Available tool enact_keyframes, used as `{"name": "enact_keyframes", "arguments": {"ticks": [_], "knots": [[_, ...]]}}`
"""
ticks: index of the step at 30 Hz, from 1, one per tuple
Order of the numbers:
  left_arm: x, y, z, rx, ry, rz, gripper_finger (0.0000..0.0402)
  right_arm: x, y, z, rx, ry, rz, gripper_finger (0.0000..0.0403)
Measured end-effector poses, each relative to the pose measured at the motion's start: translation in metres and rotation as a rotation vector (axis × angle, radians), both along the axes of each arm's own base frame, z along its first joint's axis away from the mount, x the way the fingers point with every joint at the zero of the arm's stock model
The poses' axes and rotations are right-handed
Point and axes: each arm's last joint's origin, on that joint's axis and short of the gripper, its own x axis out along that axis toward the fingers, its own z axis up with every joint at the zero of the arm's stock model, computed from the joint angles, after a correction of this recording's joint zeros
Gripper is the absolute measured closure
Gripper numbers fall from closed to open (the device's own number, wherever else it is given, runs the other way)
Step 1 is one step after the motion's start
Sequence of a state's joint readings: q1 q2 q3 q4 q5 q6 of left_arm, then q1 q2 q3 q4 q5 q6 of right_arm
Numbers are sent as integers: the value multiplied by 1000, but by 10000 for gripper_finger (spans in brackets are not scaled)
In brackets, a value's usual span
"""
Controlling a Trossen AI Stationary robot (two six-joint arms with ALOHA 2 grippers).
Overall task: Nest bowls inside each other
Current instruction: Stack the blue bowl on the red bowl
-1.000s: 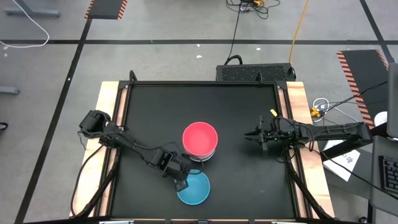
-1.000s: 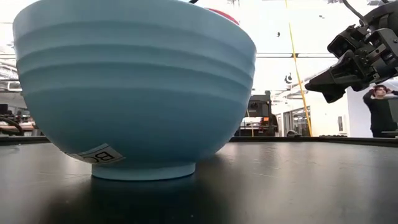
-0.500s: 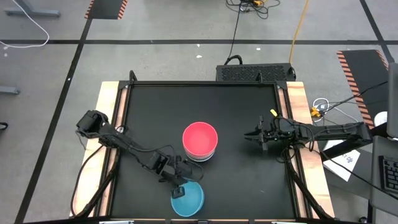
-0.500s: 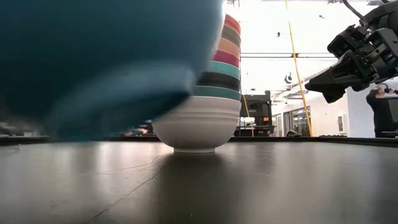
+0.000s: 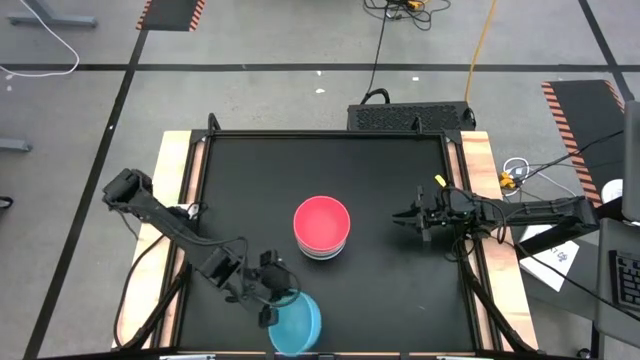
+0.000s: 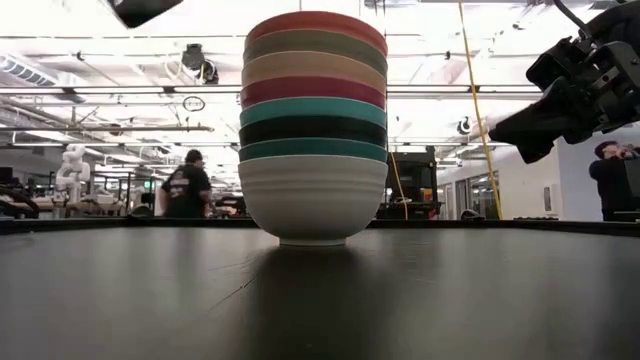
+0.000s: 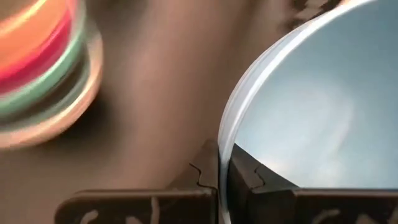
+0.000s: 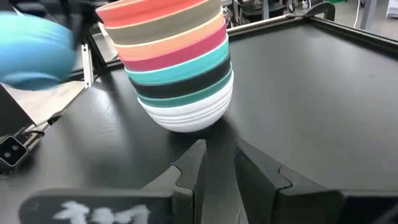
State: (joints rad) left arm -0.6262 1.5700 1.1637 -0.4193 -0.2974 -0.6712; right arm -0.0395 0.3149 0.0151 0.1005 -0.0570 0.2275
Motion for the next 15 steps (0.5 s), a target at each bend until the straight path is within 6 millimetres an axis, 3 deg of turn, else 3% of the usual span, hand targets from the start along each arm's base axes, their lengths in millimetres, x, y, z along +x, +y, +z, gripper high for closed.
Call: {"name": "enact_keyframes", "arguments": {"ticks": [4, 8, 15], "knots": [[-12, 4, -9, 67, 110, 88, 397, 0, 0, 0, 18, 0, -4, 329], [-20, 2, -9, 118, 115, 106, 397, 0, 0, 0, 18, 0, -4, 330], [-55, 7, 25, 247, -45, 168, 397, 0, 0, 0, 20, 0, -8, 330]]}}
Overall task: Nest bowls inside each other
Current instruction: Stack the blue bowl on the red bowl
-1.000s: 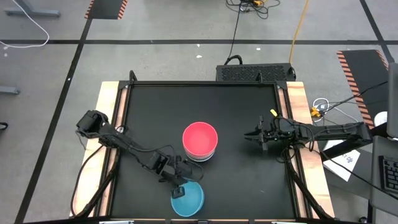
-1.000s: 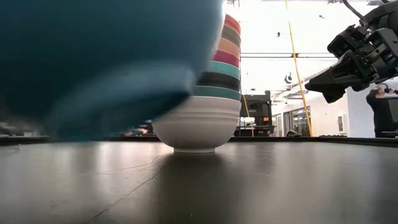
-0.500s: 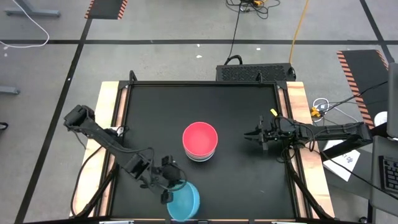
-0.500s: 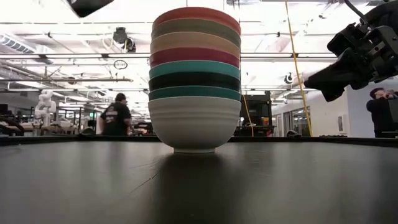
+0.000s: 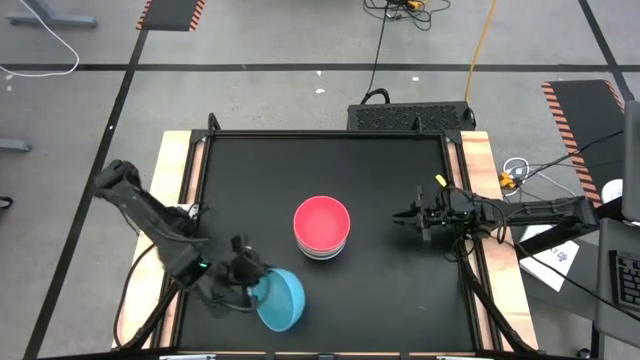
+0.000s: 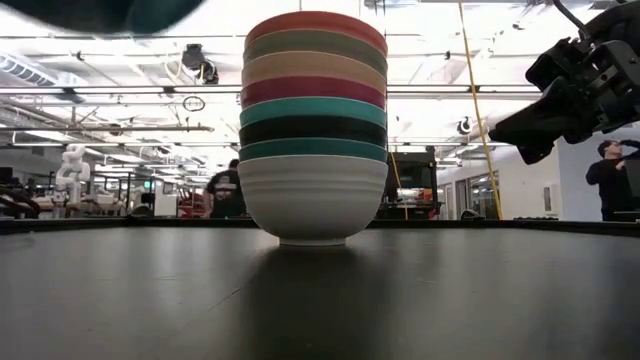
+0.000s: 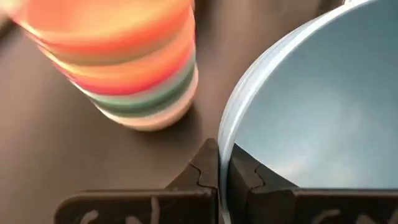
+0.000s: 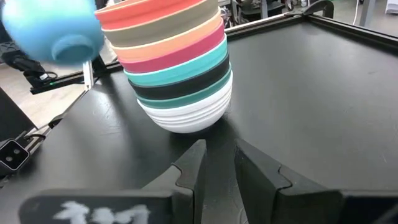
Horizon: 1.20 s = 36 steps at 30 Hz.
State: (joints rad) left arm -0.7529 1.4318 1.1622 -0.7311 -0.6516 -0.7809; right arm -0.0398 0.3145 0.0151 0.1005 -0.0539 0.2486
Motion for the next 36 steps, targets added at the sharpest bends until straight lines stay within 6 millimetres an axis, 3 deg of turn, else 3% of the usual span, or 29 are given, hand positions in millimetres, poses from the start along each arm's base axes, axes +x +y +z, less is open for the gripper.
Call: {"name": "enact_keyframes", "arguments": {"ticks": [9, 16, 26, 36], "knots": [[-49, 22, 41, 204, -174, 21, 397, 0, 0, 0, 1, -2, -1, 330], [-71, 45, 62, 347, -262, 52, 397, 0, 0, 1, 1, -8, 0, 330], [-65, 89, 107, 335, -376, -64, 397, 1, 0, 7, -2, -68, -1, 330], [-47, 128, 117, 297, -380, -165, 397, 1, 0, 6, -2, -69, -1, 330]]}}
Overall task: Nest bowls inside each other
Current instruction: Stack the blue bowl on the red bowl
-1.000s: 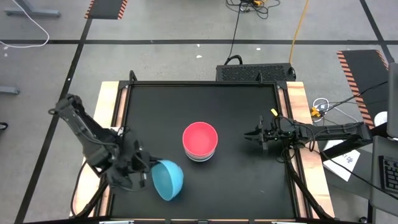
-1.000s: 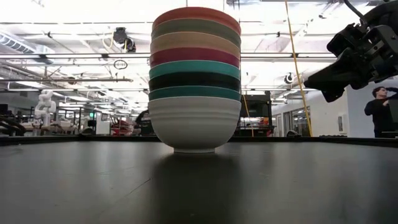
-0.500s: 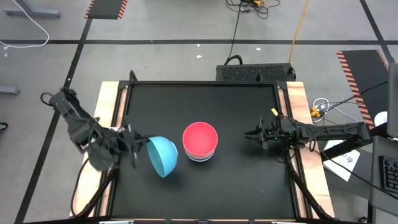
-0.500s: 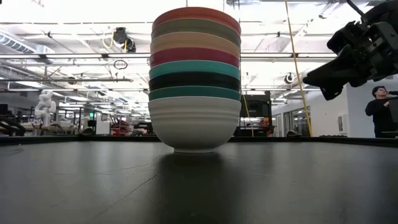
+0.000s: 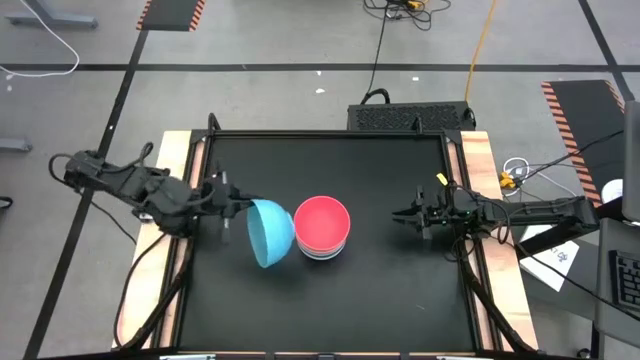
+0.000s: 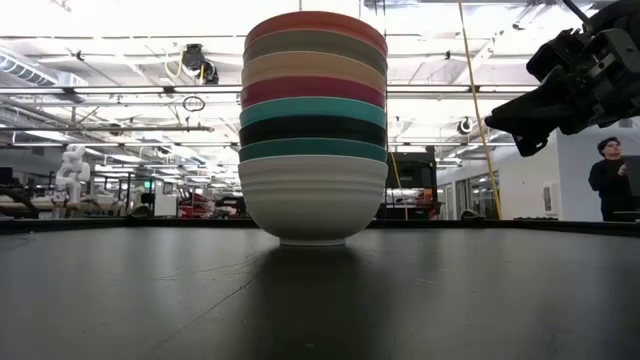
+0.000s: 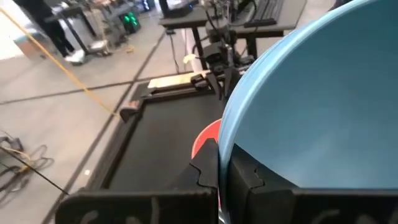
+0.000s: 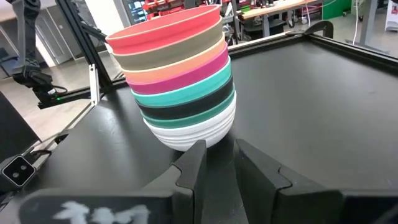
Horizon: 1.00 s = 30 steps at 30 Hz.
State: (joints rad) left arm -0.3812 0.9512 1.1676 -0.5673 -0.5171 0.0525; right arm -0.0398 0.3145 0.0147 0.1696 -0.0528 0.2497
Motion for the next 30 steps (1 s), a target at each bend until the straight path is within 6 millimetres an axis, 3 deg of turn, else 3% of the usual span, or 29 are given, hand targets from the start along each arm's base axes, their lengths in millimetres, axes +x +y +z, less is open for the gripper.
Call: {"name": "enact_keyframes", "arguments": {"ticks": [13, 21, 30], "knots": [[58, 39, 42, -134, 216, 22, 397, 0, 0, 0, -4, 1, -4, 330], [92, 73, 32, -241, 412, 102, 397, 0, 0, -2, -3, 25, -3, 330], [117, 86, 21, -297, 453, 22, 397, -1, 0, -3, -7, 33, -3, 330]]}}
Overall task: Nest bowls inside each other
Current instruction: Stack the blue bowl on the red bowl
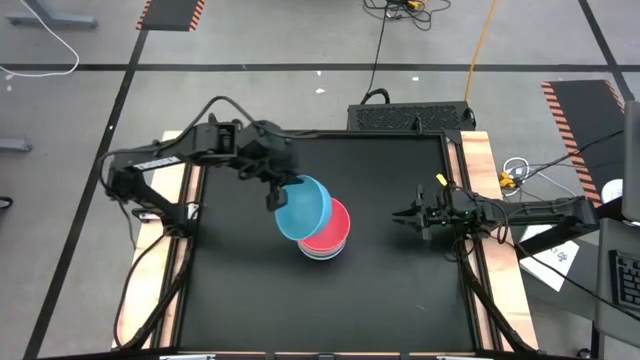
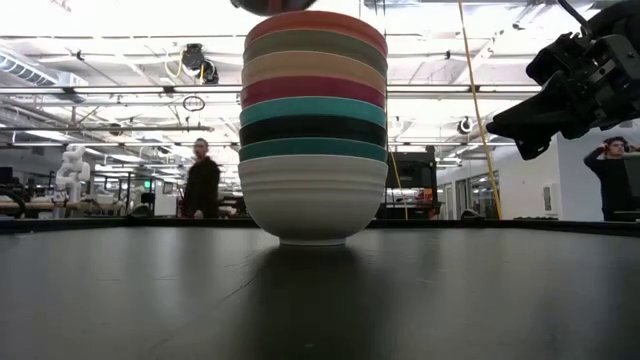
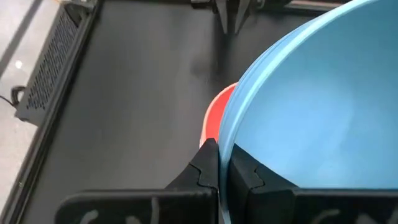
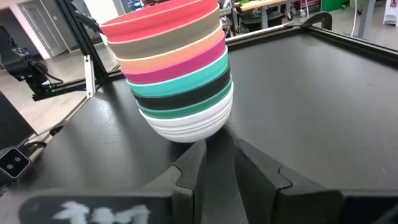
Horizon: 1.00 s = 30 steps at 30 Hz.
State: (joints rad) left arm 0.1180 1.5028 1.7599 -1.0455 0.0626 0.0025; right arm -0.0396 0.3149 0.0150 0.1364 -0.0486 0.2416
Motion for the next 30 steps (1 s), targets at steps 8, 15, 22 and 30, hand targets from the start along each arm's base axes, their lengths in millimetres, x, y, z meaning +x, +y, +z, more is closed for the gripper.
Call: {"name": "enact_keyframes", "arguments": {"ticks": [8, 15, 22, 30], "knots": [[24, 6, -22, -68, 69, -30, 397, 0, 0, 0, -10, -4, 2, 330], [24, 5, -19, -86, 57, -39, 397, 0, 0, 1, -15, -5, 3, 330], [33, 2, -31, -104, 114, -44, 397, 0, 0, 1, -19, -9, 3, 330], [50, 5, -56, -123, 218, -32, 397, 0, 0, 1, -18, -7, 3, 330]]}}
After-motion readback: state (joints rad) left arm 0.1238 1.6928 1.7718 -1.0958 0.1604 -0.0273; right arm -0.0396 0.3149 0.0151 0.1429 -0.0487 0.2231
